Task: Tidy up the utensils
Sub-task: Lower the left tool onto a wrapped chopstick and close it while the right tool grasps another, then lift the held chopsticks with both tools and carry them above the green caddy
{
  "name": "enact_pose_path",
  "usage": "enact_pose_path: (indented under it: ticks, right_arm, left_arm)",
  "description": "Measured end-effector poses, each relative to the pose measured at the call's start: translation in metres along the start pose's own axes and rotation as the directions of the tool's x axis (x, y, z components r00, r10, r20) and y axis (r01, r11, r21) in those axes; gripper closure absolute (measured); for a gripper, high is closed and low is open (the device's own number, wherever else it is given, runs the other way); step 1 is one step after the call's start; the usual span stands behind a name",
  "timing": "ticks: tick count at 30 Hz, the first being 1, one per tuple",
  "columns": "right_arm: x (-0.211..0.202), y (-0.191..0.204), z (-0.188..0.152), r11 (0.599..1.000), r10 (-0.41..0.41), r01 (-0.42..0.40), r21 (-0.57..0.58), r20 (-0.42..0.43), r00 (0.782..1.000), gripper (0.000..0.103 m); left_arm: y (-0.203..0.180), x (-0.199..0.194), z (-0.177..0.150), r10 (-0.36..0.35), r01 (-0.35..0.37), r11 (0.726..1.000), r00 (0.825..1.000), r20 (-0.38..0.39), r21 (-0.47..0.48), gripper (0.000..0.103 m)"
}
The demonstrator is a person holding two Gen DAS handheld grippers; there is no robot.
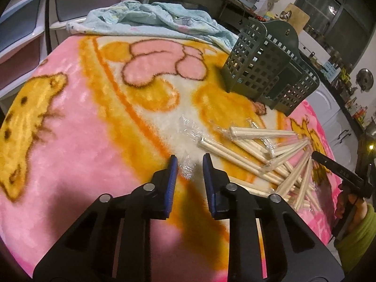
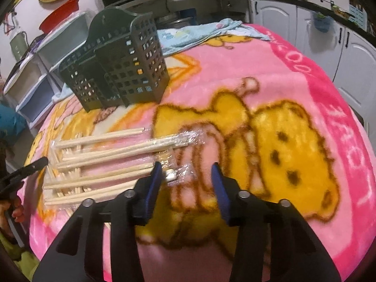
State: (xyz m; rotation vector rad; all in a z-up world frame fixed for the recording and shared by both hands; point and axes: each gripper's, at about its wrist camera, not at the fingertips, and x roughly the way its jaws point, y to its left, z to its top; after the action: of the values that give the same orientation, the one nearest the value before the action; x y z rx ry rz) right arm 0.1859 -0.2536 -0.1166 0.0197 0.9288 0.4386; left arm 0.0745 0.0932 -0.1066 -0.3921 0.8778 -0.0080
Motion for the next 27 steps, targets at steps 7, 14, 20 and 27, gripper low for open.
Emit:
enact_pose_path:
  ticks: [7, 14, 20, 27]
  right_arm:
    - [0.001, 0.007, -0.006, 0.999, 0.011, -0.011, -0.039, 0.003, 1.0, 0.101]
    - [-0.015, 0.007, -0.01, 0.999, -0.013, 0.015, -0.048, 0.038, 0.999, 0.101]
    - [-0.046, 0.009, -0.005, 0.997, -0.038, 0.044, -0.064, 0.103, 0.994, 0.102]
    - [-0.087, 0.032, 0.007, 0.991, 0.015, 0.011, -0.131, 0.194, 0.981, 0.102]
  left_arm:
    - [-0.001, 0.001, 0.0, 0.002, -0.002, 1.0, 1.0, 0.007, 0.031, 0.098]
    - [0.004, -0.007, 0.0, -0.034, 0.034, 0.999, 0.999, 0.018, 0.03, 0.103]
    - [0.009, -0.036, 0.004, -0.059, 0.057, 0.998, 0.995, 0.083, 0.033, 0.103]
    - [0.003, -0.081, 0.018, -0.098, 0.09, 0.995, 0.978, 0.184, 0.053, 0.103]
